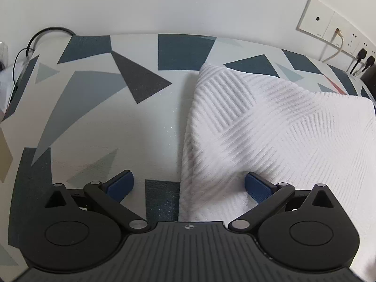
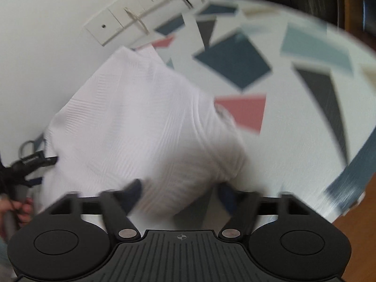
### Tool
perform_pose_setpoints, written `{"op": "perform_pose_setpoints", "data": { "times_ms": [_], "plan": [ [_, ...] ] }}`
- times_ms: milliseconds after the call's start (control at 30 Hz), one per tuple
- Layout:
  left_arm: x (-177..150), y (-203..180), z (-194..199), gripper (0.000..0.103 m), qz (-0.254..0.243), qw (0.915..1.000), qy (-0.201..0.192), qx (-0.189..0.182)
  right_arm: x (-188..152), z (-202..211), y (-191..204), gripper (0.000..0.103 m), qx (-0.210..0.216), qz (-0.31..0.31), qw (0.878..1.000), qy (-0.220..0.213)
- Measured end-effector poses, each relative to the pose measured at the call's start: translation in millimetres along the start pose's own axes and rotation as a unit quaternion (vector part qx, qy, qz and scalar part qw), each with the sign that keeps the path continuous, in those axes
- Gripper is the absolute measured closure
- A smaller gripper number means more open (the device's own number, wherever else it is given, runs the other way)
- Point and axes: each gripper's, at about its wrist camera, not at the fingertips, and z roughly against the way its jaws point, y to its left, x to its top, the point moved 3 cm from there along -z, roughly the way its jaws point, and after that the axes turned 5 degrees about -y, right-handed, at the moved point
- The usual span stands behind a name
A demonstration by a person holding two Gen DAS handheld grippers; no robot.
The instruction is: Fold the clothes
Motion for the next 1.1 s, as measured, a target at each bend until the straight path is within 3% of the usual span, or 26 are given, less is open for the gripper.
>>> {"op": "perform_pose_setpoints", "data": {
  "times_ms": [33, 67, 200, 433, 633, 800, 1000, 1100],
  "plan": [
    [-1, 1, 1, 0.000, 0.001, 1.0000, 0.005, 0.002, 3, 2, 3, 0.004, -0.008, 0.010, 1.000, -0.014],
    [-2, 2, 1, 0.000, 0.002, 0.9999, 0.010, 0.003, 5, 5, 5, 0.001, -0.019, 0.019, 0.999, -0.030],
    [-6, 6, 4, 0.000, 0.005, 0.9995, 0.029, 0.010, 20, 2, 9, 0.001, -0.042, 0.040, 0.997, -0.047],
    [-27, 9, 19, 0.000, 0.000, 0.9986, 0.050, 0.018, 43, -27, 27, 0.001, -0.070, 0.082, 0.994, -0.019],
    [-60, 7, 41, 0.000, -0.002, 0.9990, 0.043, 0.011, 51, -58, 59, 0.001, -0.089, 0.189, 0.978, -0.025],
    [-78, 4, 52, 0.000, -0.003, 0.9997, 0.020, 0.016, 41, -102, 74, 0.001, -0.102, 0.264, 0.959, 0.036],
    [-100, 0, 64, 0.000, -0.005, 0.9997, -0.008, 0.021, 38, -109, 63, 0.001, -0.065, 0.231, 0.971, 0.007],
    [-108, 0, 68, 0.000, -0.002, 0.9993, -0.031, 0.020, 35, -106, 60, 0.001, -0.053, 0.235, 0.970, -0.008]
  ]
}}
